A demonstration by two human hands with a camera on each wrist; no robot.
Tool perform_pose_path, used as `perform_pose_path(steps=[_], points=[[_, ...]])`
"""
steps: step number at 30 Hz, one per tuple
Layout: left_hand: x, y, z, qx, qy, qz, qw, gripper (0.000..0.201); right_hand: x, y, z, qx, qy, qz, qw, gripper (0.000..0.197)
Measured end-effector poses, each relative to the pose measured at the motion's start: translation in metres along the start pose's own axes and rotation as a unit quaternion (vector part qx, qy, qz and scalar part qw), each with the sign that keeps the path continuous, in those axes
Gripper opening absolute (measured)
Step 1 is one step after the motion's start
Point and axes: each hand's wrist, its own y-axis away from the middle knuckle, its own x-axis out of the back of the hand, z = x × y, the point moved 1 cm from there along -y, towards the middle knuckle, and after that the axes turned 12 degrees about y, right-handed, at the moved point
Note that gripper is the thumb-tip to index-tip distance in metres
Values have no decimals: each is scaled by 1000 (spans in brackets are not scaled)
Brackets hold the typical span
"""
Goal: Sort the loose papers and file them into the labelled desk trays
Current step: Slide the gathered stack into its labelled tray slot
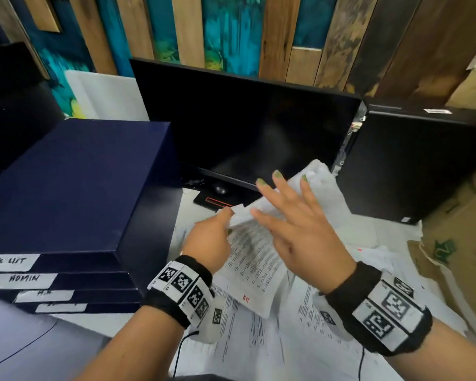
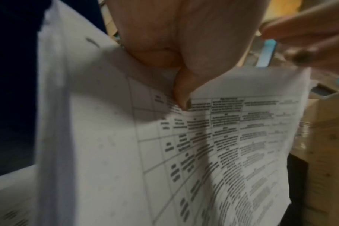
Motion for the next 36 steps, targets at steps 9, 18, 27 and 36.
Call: perform_pose_path(steps=[9, 18, 27, 36], points=[[18, 27, 34, -96, -89, -51, 990, 35, 24, -37, -26, 4, 183, -254, 950, 19], [90, 78, 0, -38, 24, -58, 997, 27, 47, -45, -37, -106, -16, -363, 926, 19], [150, 139, -96, 84, 275, -115, 951, 27, 26, -37, -97, -197, -188, -371, 888, 14], [134, 180, -197, 169, 350, -124, 913, 20, 3, -22, -146, -297, -212, -354, 861, 12]])
